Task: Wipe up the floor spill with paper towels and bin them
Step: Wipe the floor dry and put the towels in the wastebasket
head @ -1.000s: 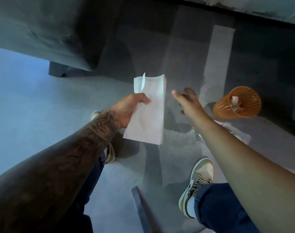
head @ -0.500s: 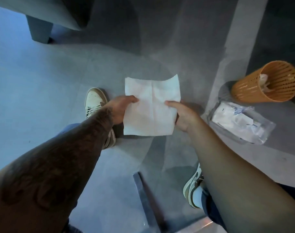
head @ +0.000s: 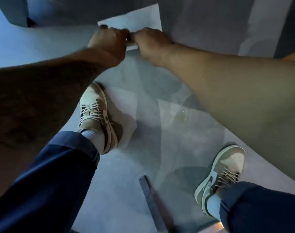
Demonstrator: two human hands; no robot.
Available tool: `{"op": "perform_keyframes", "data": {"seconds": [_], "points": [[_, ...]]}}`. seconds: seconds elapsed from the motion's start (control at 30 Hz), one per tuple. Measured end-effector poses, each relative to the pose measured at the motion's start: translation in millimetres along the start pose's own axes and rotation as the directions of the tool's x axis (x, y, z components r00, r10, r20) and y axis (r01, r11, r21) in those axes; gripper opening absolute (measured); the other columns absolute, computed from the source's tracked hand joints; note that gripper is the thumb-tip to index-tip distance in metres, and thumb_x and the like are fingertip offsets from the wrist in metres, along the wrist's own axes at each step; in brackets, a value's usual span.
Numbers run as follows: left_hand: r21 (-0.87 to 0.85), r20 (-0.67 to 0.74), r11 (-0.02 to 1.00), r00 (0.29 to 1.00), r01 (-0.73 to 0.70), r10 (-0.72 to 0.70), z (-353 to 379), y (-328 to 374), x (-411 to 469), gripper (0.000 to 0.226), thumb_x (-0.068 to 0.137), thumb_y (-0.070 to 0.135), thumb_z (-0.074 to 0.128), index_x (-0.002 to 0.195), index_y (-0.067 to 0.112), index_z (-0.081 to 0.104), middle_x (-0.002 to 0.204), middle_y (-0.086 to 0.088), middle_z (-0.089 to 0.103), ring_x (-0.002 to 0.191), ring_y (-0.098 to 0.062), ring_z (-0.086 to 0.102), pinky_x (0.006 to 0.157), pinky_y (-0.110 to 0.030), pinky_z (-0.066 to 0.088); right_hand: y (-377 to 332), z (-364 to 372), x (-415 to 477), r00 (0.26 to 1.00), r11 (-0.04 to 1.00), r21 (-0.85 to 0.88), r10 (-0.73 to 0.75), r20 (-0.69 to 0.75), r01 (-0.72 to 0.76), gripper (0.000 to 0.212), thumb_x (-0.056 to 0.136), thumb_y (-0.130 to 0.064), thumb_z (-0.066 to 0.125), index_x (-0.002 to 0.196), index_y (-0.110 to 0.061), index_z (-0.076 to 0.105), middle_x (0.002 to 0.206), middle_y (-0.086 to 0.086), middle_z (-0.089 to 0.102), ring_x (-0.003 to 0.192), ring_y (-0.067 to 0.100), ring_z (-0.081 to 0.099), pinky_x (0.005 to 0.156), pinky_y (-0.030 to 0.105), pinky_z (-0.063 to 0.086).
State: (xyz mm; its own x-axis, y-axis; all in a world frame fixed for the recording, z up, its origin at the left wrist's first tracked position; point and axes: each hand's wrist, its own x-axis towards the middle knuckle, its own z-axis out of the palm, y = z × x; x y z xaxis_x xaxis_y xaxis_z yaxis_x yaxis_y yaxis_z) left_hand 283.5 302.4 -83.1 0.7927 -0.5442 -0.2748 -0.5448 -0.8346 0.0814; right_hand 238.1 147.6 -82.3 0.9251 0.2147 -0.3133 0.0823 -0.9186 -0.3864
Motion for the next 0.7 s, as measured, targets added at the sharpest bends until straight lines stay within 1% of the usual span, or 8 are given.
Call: {"op": "perform_keyframes", "data": {"seconds": [0.1, 0.2, 0.27, 0.33, 0.4, 0.47, 0.57, 0.7], "points": [[-0.062, 0.173, 0.997, 0.984, 0.042, -0.031, 50.1, -8.5, -7.2, 0.034, 0.094, 0.017, 0.049, 0.122, 0.013, 0.066, 0.122, -0.020, 0.065, 0.111, -0.045, 0.060, 0.097, -0.046, 0.048, 10.0, 31.1, 5.2, 0.990, 0.999, -0.032, 0.020, 0.137, -0.016, 0.041, 0.090, -0.013, 0.046, 0.126, -0.026, 0.061, 0.132, 0.016, 0.059, 0.118, 0.038, 0.058, 0.092, 0.035, 0.047], [-0.166, 0.319, 0.985, 0.948, 0.041, 0.014, 94.7, -11.1, -21.5, 0.045, 0.093, 0.021, 0.051, 0.138, 0.022, 0.055, 0.149, -0.011, 0.042, 0.137, -0.036, 0.039, 0.108, -0.048, 0.040, 16.3, 68.6, -4.7, 0.952, 0.998, -0.056, 0.015, 0.306, 0.003, 0.039, 0.088, -0.019, 0.044, 0.123, -0.018, 0.062, 0.129, 0.016, 0.058, 0.117, 0.038, 0.058, 0.096, 0.039, 0.050], [-0.174, 0.294, 0.984, 0.956, 0.036, 0.017, 110.1, -7.9, -27.7, 0.057, 0.090, 0.023, 0.055, 0.145, 0.026, 0.043, 0.153, -0.005, 0.032, 0.140, -0.034, 0.030, 0.105, -0.052, 0.041, 22.5, 88.5, -11.7, 0.947, 0.993, -0.097, -0.037, 0.318, 0.071, 0.039, 0.091, -0.023, 0.042, 0.125, -0.012, 0.058, 0.134, 0.013, 0.050, 0.124, 0.037, 0.049, 0.102, 0.044, 0.044], [-0.110, 0.260, 0.992, 0.965, 0.070, -0.039, 110.5, -2.5, -27.9, 0.065, 0.089, 0.026, 0.058, 0.149, 0.020, 0.033, 0.155, -0.009, 0.029, 0.139, -0.039, 0.029, 0.103, -0.056, 0.041, 23.9, 98.4, -9.5, 0.967, 0.987, -0.133, -0.060, 0.248, 0.095, 0.040, 0.096, -0.017, 0.042, 0.134, -0.010, 0.050, 0.147, 0.012, 0.037, 0.134, 0.037, 0.035, 0.106, 0.049, 0.036], [-0.018, 0.302, 0.996, 0.950, 0.085, -0.075, 108.3, 2.0, -22.9, 0.077, 0.087, 0.029, 0.061, 0.153, 0.017, 0.024, 0.161, -0.013, 0.019, 0.145, -0.041, 0.020, 0.108, -0.056, 0.035, 17.8, 98.3, -2.7, 0.983, 0.982, -0.176, -0.034, 0.178, 0.066, 0.054, 0.095, -0.013, 0.042, 0.148, -0.016, 0.033, 0.158, 0.011, 0.021, 0.142, 0.037, 0.023, 0.108, 0.052, 0.033], [0.016, 0.347, 0.996, 0.934, 0.082, -0.082, 108.4, 3.2, -17.5, 0.083, 0.085, 0.024, 0.062, 0.155, 0.014, 0.018, 0.166, -0.012, 0.005, 0.152, -0.038, 0.006, 0.114, -0.054, 0.030, 12.9, 99.9, 7.0, 0.983, 0.976, -0.215, 0.017, 0.181, 0.023, 0.066, 0.094, -0.012, 0.046, 0.155, -0.018, 0.020, 0.160, 0.011, 0.016, 0.144, 0.038, 0.019, 0.108, 0.053, 0.034], [-0.057, 0.322, 0.993, 0.943, 0.108, -0.084, 113.1, -1.5, -14.7, 0.074, 0.085, 0.010, 0.052, 0.153, 0.010, 0.023, 0.165, -0.010, 0.010, 0.149, -0.036, 0.015, 0.109, -0.056, 0.039, 9.6, 99.7, 13.8, 0.967, 0.978, -0.209, 0.048, 0.250, 0.006, 0.056, 0.096, -0.016, 0.042, 0.151, -0.016, 0.030, 0.158, 0.012, 0.017, 0.142, 0.039, 0.020, 0.108, 0.055, 0.033], [-0.087, 0.273, 0.988, 0.957, 0.127, -0.099, 114.0, -2.7, -19.4, 0.061, 0.086, 0.006, 0.043, 0.147, 0.008, 0.033, 0.158, -0.012, 0.019, 0.140, -0.039, 0.026, 0.101, -0.055, 0.045, 9.0, 102.3, 16.0, 0.966, 0.980, -0.196, 0.031, 0.257, 0.020, 0.051, 0.097, -0.020, 0.042, 0.147, -0.017, 0.035, 0.158, 0.012, 0.017, 0.143, 0.039, 0.018, 0.112, 0.055, 0.029]]}}
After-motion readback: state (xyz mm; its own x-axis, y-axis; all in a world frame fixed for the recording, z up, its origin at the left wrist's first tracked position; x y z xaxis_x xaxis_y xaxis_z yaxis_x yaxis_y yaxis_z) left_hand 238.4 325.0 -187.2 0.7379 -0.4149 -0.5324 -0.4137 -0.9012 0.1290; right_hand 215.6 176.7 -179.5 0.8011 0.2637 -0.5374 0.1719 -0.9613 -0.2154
